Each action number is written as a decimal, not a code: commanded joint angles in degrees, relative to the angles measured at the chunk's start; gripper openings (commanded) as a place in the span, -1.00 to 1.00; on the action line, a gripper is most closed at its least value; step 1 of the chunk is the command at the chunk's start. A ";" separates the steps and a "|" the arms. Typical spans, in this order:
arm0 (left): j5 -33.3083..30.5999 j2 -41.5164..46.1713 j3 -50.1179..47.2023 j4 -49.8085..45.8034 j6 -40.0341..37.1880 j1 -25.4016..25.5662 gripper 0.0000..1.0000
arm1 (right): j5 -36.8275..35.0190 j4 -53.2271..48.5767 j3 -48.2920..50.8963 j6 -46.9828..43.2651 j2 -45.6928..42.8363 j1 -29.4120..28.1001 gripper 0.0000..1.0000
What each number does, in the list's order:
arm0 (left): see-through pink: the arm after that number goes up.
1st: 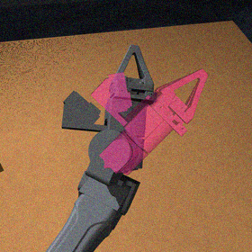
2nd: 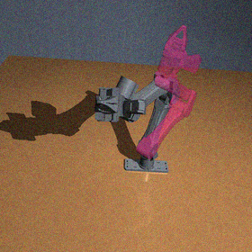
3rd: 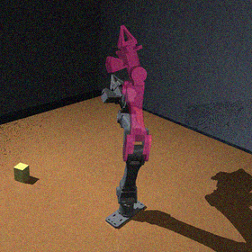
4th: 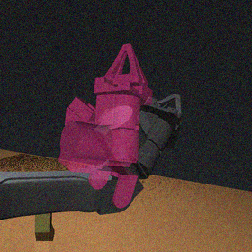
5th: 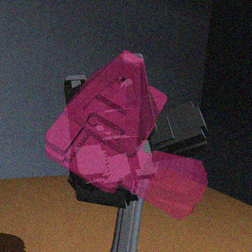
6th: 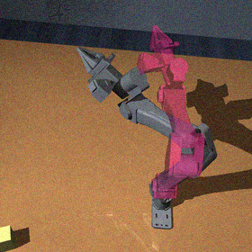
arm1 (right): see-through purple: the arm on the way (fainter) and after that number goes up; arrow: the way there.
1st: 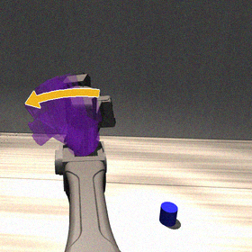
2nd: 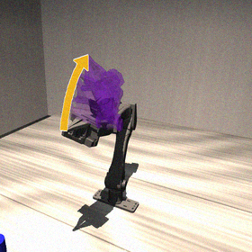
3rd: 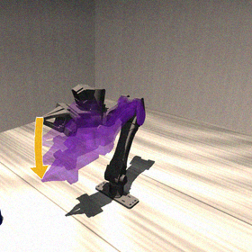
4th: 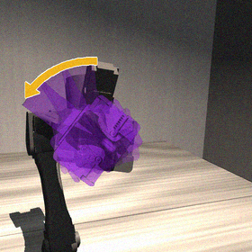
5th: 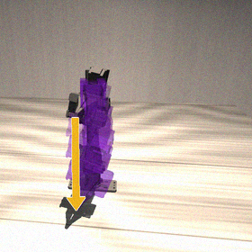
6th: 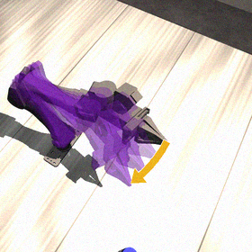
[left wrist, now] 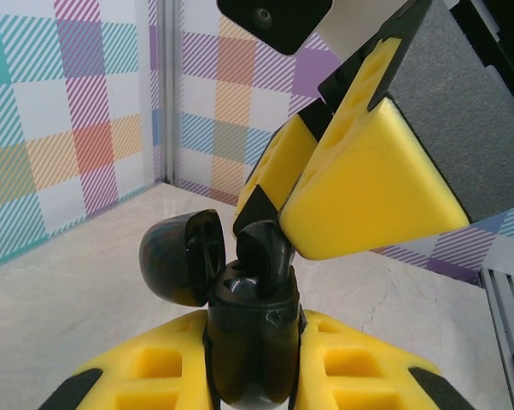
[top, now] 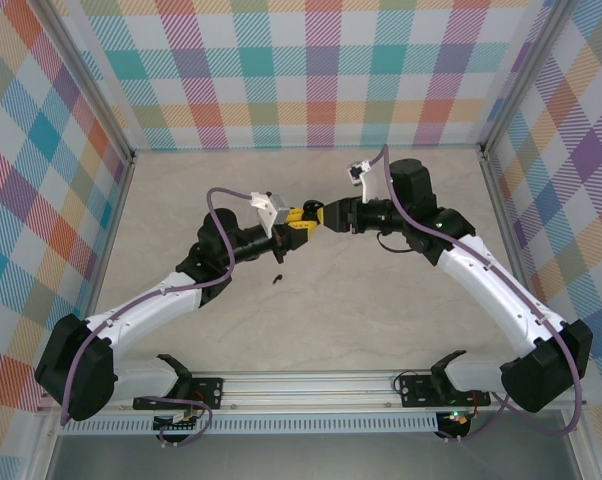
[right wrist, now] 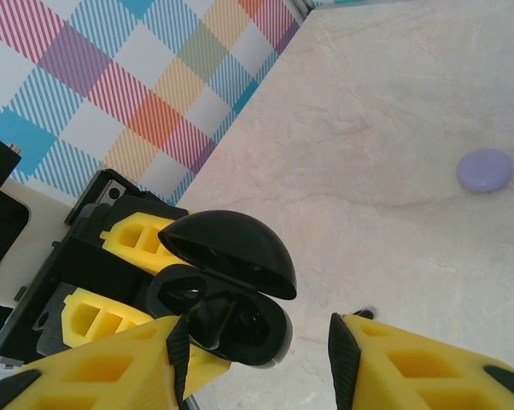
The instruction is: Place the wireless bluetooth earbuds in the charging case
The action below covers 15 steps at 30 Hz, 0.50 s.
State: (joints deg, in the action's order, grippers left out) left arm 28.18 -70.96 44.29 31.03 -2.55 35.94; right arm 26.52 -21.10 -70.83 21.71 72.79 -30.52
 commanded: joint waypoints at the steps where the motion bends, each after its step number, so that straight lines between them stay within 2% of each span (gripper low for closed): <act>1: 0.46 1.16 1.83 1.20 0.47 0.71 -1.00 | -1.84 -1.37 -1.74 -1.41 -1.16 -0.20 -0.04; 10: -0.31 1.52 1.63 0.90 0.46 0.69 -1.00 | -3.49 -2.80 -1.95 -1.84 -0.88 -0.15 -0.18; 15: 0.82 1.23 1.89 0.58 0.44 0.71 -1.00 | -3.00 -2.81 -2.03 -1.96 -0.72 -0.15 -0.19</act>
State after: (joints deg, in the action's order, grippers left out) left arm 28.03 -70.96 44.31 30.17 -2.39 35.94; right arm 23.40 -23.38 -70.94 21.30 72.79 -30.52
